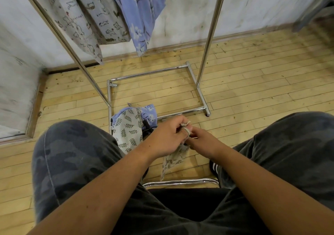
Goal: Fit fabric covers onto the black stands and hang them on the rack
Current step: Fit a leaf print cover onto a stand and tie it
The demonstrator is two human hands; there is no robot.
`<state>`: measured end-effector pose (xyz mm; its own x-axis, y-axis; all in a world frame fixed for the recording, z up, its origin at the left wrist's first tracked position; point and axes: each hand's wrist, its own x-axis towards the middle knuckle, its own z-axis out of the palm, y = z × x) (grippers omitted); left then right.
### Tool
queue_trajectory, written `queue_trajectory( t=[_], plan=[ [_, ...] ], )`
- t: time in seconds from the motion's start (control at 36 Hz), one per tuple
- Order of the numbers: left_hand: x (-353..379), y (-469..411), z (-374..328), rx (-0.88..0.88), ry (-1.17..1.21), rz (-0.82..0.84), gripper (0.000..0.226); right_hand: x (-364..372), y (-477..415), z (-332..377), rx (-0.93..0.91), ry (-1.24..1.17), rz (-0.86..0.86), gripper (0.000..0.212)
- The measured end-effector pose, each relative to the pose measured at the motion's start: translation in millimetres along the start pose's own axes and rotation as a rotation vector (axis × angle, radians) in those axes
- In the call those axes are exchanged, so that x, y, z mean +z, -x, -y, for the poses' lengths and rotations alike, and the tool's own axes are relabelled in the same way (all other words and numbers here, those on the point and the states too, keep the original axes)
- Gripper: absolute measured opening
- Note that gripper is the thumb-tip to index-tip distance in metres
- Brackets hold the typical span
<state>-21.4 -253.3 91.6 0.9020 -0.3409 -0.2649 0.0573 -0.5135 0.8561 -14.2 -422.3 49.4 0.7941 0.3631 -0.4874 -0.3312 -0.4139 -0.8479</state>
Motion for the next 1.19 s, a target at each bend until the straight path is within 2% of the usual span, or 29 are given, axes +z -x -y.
queue_trajectory(
  t=[0.17, 0.44, 0.61, 0.81, 0.92, 0.97, 1.19],
  plan=[
    [1, 4, 0, 0.026, -0.019, 0.039, 0.006, 2, 0, -1, -0.020, 0.054, 0.001, 0.021],
    [5, 7, -7, 0.089, -0.078, 0.073, 0.007, 1, -7, 0, -0.058, 0.357, -0.014, 0.034],
    [5, 8, -7, 0.115, -0.117, 0.072, 0.007, 4, -8, -2, -0.069, 0.410, -0.018, 0.031],
    [-7, 0, -3, 0.085, -0.144, -0.036, 0.002, 6, 0, -2, -0.084, 0.177, -0.075, 0.024],
    [-11, -5, -6, 0.024, -0.068, -0.151, 0.003, 1, 1, 14, -0.136, 0.011, -0.069, 0.046],
    [-14, -6, -6, 0.016, -0.055, -0.198, 0.007, -2, 3, 18, -0.193, -0.010, -0.087, 0.050],
    [-18, -4, -9, -0.008, 0.007, -0.232, 0.008, -4, -3, 17, -0.346, 0.123, -0.203, 0.019]
  ],
)
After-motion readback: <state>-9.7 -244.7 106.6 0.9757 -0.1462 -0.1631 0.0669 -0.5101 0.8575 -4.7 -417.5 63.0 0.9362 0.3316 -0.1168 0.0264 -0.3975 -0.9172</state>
